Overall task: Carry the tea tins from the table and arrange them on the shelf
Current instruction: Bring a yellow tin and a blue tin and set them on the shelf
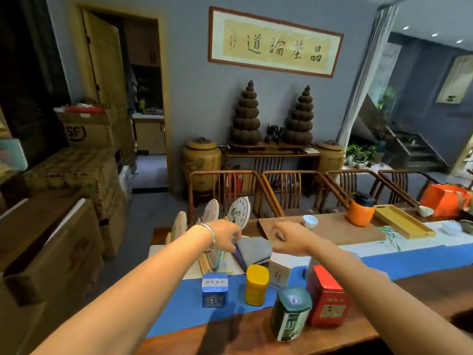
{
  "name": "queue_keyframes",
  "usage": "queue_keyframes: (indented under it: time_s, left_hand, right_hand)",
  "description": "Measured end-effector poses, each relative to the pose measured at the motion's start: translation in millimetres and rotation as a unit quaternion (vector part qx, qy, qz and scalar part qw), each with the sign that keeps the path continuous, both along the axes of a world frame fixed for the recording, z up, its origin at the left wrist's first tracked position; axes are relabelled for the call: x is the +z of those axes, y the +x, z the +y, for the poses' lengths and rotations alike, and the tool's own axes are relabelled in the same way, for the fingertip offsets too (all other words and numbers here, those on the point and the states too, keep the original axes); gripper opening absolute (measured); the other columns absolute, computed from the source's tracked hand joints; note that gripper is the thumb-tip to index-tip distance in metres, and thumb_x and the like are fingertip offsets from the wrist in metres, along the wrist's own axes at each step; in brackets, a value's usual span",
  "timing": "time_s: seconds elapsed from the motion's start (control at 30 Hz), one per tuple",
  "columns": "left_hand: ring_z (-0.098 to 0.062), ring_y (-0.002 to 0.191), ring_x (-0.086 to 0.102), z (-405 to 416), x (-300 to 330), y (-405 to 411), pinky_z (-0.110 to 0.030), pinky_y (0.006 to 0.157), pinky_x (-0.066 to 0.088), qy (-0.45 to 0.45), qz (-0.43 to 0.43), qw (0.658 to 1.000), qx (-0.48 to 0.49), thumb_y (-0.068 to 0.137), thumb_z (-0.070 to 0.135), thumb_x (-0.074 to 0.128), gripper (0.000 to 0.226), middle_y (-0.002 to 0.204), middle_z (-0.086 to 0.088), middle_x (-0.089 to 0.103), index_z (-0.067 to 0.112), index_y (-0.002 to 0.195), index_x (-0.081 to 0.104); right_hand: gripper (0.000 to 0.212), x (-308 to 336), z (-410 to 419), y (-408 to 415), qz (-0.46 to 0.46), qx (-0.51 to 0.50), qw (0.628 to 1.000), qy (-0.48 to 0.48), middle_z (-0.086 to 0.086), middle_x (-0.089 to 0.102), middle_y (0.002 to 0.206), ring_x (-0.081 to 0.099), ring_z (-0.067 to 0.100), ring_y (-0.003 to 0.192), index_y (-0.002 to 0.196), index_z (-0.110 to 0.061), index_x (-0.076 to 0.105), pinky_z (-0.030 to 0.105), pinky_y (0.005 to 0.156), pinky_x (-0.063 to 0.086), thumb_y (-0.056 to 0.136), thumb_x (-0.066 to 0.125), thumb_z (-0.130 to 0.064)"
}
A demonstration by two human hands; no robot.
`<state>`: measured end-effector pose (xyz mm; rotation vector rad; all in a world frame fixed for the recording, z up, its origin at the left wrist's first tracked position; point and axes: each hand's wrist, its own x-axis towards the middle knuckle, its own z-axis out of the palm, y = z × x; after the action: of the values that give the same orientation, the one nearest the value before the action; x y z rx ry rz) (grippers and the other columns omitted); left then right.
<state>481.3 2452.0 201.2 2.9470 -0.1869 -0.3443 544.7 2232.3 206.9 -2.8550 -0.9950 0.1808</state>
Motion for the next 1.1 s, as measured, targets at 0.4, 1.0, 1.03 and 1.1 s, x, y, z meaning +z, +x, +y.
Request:
queue_keyframes:
  time_s: [0.4, 1.0, 1.03, 1.1]
  left_hand:
    - [-0.033, 0.113, 0.054, 54.0, -156.8, 60.6, -0.037, 0.088, 0.045, -0.035, 0.121, 0.99, 0.058, 0.083, 0.023, 0.069, 0.058, 0.127, -0.017, 0.054, 0.009, 0.132, 0.043]
    - [-0.031, 0.116, 0.049, 59.1, -281.4, 53.8, -0.045, 0.094, 0.048, -0.107, 0.11, 0.955, 0.255, 0.066, 0.034, 0.082, 0.1, 0.126, -0.012, 0.045, 0.015, 0.142, 0.019]
    - [-0.031, 0.115, 0.05, 58.4, -283.9, 54.4, -0.045, 0.093, 0.049, -0.113, 0.107, 0.953, 0.259, 0.066, 0.034, 0.082, 0.098, 0.125, -0.012, 0.046, 0.015, 0.14, 0.02]
    - [-0.031, 0.114, 0.05, 57.6, -287.9, 54.2, -0.044, 0.094, 0.048, -0.117, 0.109, 0.952, 0.259, 0.068, 0.035, 0.081, 0.096, 0.125, -0.013, 0.045, 0.015, 0.141, 0.022]
  right_hand:
    - [0.078, -150.5, 48.2, 105.6, 0.158, 0.016, 0.985, -0.072, 0.014, 0.049, 0.131, 0.051, 0.03, 0.117, 0.137, -0.014, 0.038, 0.035, 0.088, 0.044, 0.075, 0.075, -0.044]
    - [0.114, -249.8, 71.1, 132.9, 0.149, 0.118, 0.954, -0.23, 0.019, 0.032, 0.139, 0.037, 0.04, 0.127, 0.15, -0.011, 0.009, 0.044, 0.095, 0.045, 0.066, 0.079, -0.045]
    - [0.115, -250.8, 71.2, 133.6, 0.148, 0.123, 0.953, -0.234, 0.019, 0.031, 0.139, 0.036, 0.041, 0.128, 0.15, -0.011, 0.008, 0.045, 0.095, 0.045, 0.066, 0.079, -0.044]
    - [0.115, -252.5, 71.8, 133.5, 0.145, 0.132, 0.952, -0.234, 0.018, 0.031, 0.139, 0.036, 0.04, 0.127, 0.149, -0.011, 0.009, 0.045, 0.094, 0.046, 0.065, 0.08, -0.043]
